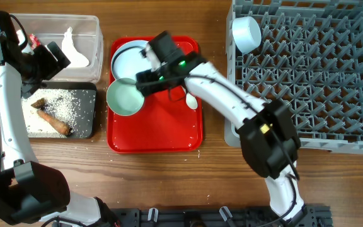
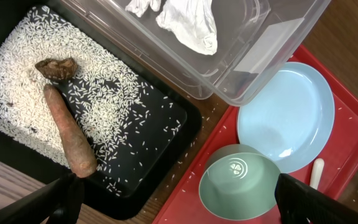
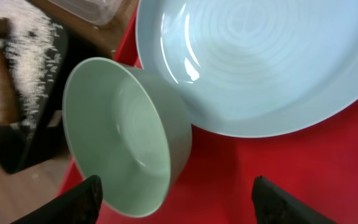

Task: Sort waste into correct bins and load items into the dishwasher rack
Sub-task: 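Grasp the light-green bowl on the red tray with the right gripper, then place the green bowl into the grey rack and release it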

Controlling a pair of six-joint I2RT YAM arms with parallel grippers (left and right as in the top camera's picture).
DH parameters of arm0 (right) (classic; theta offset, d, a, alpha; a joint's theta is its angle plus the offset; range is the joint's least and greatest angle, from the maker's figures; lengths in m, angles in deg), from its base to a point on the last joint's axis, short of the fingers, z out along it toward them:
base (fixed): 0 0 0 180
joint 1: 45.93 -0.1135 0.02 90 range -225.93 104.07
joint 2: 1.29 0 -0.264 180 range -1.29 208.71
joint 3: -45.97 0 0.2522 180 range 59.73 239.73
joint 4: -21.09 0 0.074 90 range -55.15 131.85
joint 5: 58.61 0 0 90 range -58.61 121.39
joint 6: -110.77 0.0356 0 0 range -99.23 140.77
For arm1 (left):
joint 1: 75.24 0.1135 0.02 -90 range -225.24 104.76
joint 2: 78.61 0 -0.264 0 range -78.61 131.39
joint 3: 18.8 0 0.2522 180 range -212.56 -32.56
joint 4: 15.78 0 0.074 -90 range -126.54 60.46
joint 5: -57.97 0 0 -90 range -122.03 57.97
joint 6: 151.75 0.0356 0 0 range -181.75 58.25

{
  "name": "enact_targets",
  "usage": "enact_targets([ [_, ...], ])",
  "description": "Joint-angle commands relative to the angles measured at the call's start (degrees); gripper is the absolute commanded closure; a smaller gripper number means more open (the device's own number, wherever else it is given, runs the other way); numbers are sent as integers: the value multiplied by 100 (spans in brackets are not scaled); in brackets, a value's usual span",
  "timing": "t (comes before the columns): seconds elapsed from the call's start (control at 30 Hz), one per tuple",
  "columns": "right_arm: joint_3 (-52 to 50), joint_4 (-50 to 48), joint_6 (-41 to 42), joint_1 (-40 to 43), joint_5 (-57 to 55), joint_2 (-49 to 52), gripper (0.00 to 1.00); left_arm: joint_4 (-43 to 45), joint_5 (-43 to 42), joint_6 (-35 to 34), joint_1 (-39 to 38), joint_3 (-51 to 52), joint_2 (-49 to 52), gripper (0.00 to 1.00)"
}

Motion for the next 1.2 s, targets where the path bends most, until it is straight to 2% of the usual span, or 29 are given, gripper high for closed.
enact_targets([
  [0.0, -4, -15, 173, -306, -1342, 160, 26, 7, 17, -9, 22, -55, -26, 0],
  [0.2, -4, -216, 448, -404, -1410, 531, 50, 7, 17, -9, 22, -55, -26, 0],
  [0.3, -2, -236, 459, -404, -1403, 529, 72, 7, 17, -9, 22, -55, -26, 0],
  [0.43, 70, -214, 485, -404, -1403, 501, 95, 7, 17, -9, 22, -55, -26, 0],
  [0.57, 74, -116, 476, -380, -1451, 264, 96, 7, 17, -9, 22, -55, -26, 0],
  [0.67, 74, 155, 455, -210, -1805, -302, 96, 7, 17, -9, 22, -55, -26, 0],
  [0.8, 74, 632, 463, 367, -3467, -1482, 96, 7, 17, -9, 22, -55, -26, 0],
  [1.0, 74, 1110, 925, 1598, -4909, -3174, 96, 7, 17, -9, 22, -55, -26, 0],
  [1.1, 72, 1362, 918, 1928, -5982, -3578, 96, 7, 17, -9, 22, -55, -26, 0],
  [1.17, 28, 1486, 549, 1961, -6784, -3497, 96, 7, 17, -9, 22, -55, -26, 0],
])
